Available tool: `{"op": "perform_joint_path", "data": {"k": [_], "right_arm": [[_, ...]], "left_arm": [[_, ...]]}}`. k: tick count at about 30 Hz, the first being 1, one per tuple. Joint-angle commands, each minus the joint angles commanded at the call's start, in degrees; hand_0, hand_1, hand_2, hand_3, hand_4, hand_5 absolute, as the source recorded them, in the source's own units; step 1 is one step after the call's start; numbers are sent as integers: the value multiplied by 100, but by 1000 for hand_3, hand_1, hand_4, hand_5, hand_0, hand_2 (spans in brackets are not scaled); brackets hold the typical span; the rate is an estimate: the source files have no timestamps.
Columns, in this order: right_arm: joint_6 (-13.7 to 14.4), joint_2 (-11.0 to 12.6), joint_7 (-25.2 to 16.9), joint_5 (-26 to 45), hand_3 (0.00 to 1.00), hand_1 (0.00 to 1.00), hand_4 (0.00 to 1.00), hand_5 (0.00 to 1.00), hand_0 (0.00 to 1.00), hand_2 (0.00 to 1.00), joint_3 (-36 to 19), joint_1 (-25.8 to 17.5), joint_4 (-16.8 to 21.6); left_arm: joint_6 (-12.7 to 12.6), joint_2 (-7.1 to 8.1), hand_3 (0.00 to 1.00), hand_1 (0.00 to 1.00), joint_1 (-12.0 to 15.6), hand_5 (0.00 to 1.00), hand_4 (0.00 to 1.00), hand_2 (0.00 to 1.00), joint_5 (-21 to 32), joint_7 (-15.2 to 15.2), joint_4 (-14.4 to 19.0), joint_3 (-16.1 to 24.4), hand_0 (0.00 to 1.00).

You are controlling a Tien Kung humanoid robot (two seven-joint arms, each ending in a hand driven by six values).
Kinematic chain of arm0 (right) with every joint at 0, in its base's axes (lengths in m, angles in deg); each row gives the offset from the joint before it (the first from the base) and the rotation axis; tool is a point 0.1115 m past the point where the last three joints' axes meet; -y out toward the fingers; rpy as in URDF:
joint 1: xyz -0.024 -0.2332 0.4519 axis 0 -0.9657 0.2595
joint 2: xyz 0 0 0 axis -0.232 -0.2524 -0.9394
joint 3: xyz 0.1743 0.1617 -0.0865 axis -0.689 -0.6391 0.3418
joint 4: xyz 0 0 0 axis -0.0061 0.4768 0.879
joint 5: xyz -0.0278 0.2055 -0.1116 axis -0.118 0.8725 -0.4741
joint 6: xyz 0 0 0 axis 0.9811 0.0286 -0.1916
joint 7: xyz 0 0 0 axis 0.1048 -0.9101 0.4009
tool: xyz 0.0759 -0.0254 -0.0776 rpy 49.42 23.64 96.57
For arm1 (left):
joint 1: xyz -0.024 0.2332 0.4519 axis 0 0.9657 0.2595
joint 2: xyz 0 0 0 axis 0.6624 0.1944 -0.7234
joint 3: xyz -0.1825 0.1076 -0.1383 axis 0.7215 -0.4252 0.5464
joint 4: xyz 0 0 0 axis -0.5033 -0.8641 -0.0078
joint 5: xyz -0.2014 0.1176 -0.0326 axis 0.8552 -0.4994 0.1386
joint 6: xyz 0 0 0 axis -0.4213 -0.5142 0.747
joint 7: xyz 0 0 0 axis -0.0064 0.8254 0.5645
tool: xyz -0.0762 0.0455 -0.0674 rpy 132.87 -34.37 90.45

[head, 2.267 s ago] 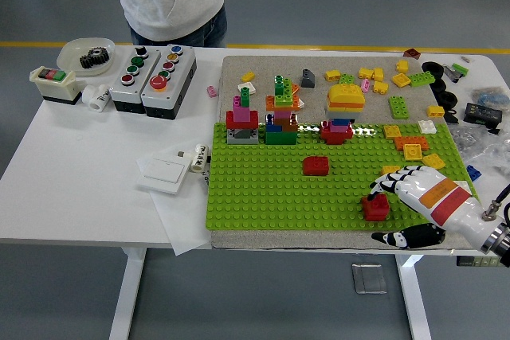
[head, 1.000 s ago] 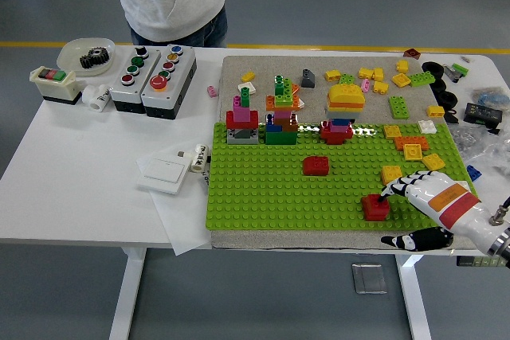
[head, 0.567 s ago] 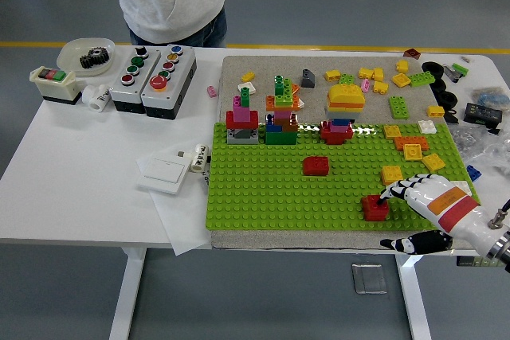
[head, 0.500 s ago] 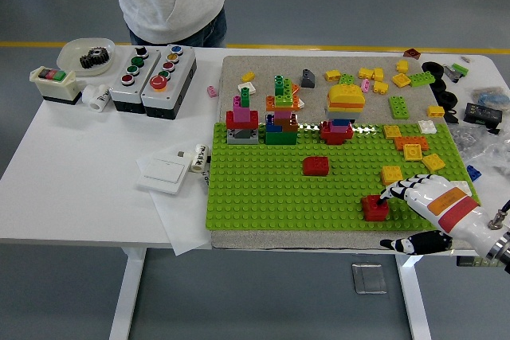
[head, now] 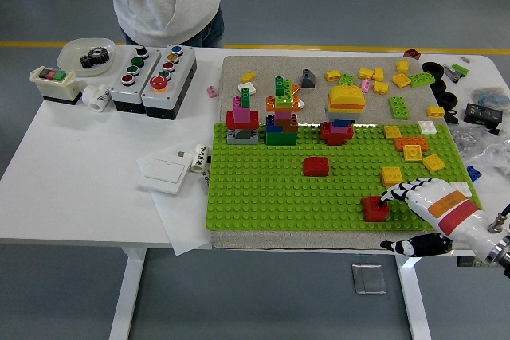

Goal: Pick up the brick,pile it on top of brick,press brick,pick up the brick,pile it on top of brick,press brick

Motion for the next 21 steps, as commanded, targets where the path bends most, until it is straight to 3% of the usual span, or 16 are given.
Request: {"op": "perform_joint_path", "data": {"k": [21], "right_arm": [[-40,-16,7,10,608,611,918,484,603,684,47,23,-88]], "left_arm": [[1,1,824,906,-38,808,813,927,57,-24,-2,-37,832]]}}
